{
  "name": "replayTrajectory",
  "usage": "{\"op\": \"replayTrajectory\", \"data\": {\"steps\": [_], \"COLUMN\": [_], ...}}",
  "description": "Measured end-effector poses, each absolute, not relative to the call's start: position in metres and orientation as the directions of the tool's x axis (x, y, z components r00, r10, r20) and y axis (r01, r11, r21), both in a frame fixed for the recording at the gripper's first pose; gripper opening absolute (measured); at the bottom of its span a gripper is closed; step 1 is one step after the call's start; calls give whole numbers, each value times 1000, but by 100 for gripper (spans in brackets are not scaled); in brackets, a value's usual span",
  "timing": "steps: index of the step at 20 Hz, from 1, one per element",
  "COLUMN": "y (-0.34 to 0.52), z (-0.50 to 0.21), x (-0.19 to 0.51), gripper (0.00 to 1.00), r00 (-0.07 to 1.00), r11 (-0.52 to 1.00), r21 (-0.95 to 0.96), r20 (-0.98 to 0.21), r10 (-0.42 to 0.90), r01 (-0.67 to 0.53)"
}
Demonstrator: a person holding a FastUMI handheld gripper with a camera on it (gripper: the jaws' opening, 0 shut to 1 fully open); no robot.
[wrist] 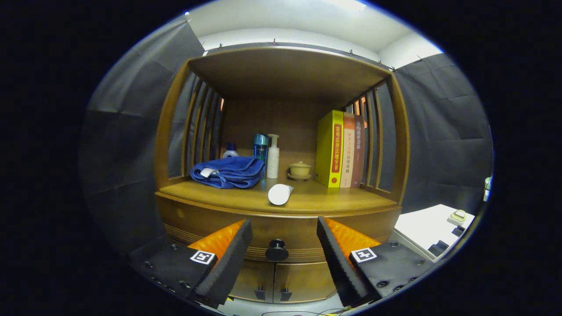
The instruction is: Pull open the drawer, take out the items inside it, and place them on the countertop above the cabinet.
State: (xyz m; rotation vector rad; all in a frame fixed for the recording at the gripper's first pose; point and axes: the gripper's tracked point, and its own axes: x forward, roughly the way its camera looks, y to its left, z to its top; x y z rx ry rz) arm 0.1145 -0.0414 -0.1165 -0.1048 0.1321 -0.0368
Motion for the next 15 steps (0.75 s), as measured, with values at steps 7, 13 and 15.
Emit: {"op": "replayTrajectory", "data": {"steps": [7,13,15], "y": [-41,-37,-38], "z": [-55,9,28], "x": [27,-35,-51], "gripper": [97,97,97], "r00": [992,999,1000], "r11": [996,1000,999], "r21": [-81,-18,-37], "r20": [-121,-39,-14], "r10": [-29,-26,-24], "r01": [19,25,23]}}
